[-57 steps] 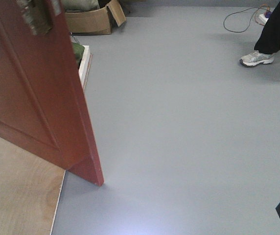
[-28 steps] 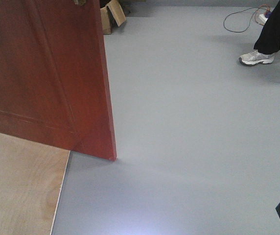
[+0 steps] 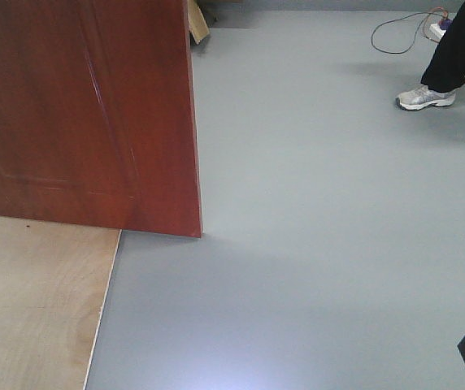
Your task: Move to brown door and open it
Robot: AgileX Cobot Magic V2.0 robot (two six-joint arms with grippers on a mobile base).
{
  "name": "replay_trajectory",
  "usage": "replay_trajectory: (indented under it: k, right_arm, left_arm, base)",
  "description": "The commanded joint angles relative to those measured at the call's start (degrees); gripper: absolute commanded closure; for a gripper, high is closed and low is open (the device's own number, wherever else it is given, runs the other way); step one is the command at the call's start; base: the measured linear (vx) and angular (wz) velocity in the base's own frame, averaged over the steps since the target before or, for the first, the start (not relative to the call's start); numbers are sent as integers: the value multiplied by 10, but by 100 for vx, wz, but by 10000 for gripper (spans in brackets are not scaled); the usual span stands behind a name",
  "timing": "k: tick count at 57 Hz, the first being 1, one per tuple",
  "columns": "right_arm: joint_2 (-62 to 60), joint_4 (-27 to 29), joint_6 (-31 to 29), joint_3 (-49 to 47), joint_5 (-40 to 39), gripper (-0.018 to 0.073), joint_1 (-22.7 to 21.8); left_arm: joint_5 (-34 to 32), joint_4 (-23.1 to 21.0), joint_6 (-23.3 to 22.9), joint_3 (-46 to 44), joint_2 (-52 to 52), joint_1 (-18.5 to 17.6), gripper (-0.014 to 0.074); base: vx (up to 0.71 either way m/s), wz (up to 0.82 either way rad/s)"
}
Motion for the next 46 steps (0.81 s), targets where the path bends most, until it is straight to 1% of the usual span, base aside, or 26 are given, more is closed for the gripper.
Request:
replay_trajectory:
  k: [1, 46]
  right_arm:
    - [-6, -2, -3, 3, -47, 559, 0]
    - [-6, -2, -3, 3, -47, 559, 1]
  left_arm:
    - [-43, 0, -5, -18, -21, -4, 603]
    - [-43, 0, -5, -18, -19, -4, 603]
  base:
    - [0, 0]
    - [0, 0]
